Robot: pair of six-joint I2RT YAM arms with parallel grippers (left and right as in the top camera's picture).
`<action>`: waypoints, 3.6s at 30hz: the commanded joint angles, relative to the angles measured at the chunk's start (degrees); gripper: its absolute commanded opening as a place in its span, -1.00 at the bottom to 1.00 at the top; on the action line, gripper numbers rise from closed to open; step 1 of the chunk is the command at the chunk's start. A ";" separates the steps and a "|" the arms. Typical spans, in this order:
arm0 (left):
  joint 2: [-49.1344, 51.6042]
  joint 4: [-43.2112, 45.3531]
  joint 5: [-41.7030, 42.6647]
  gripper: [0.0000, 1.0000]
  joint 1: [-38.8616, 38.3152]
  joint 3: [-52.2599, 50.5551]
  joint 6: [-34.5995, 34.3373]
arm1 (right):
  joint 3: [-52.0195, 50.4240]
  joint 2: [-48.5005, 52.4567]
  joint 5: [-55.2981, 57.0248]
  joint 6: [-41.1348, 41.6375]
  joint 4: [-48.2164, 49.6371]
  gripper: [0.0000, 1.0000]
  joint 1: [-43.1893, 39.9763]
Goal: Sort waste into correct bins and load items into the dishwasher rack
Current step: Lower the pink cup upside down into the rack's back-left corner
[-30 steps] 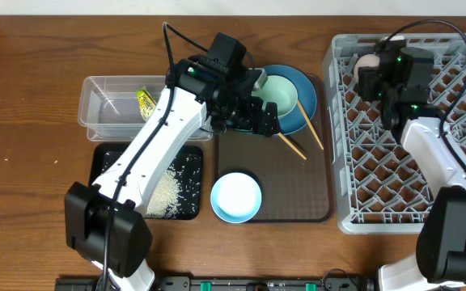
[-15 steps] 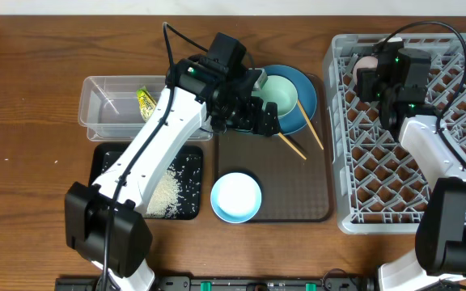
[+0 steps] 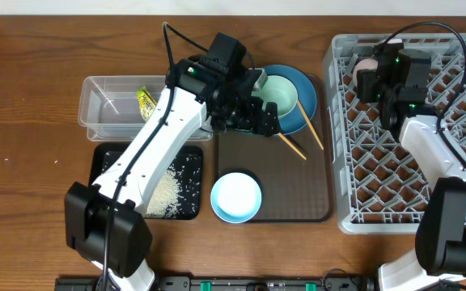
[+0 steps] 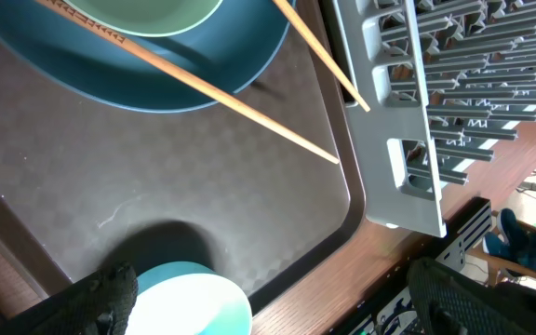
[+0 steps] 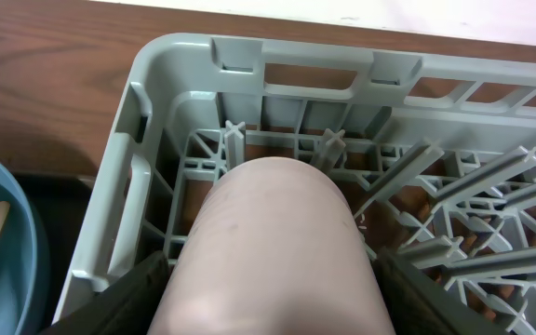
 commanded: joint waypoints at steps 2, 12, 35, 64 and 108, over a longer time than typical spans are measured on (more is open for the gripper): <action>-0.02 -0.07 -0.74 0.92 0.17 0.22 0.37 | 1.18 0.24 -1.53 -0.81 0.22 -0.47 0.00; -0.02 -0.04 -0.74 0.92 0.17 0.22 0.37 | 1.18 0.22 -3.21 -0.79 0.22 0.04 0.00; -0.02 -0.04 -0.74 0.92 0.17 0.22 0.37 | 1.20 -1.36 -3.15 -0.81 1.05 0.96 0.00; -0.02 -0.04 -0.74 0.92 0.17 0.22 0.37 | 1.14 0.98 3.30 -0.81 -2.49 0.29 -0.48; -0.02 -0.04 -0.74 0.92 0.17 0.22 0.37 | 1.46 -7.28 -3.41 -0.83 7.56 -0.80 -0.37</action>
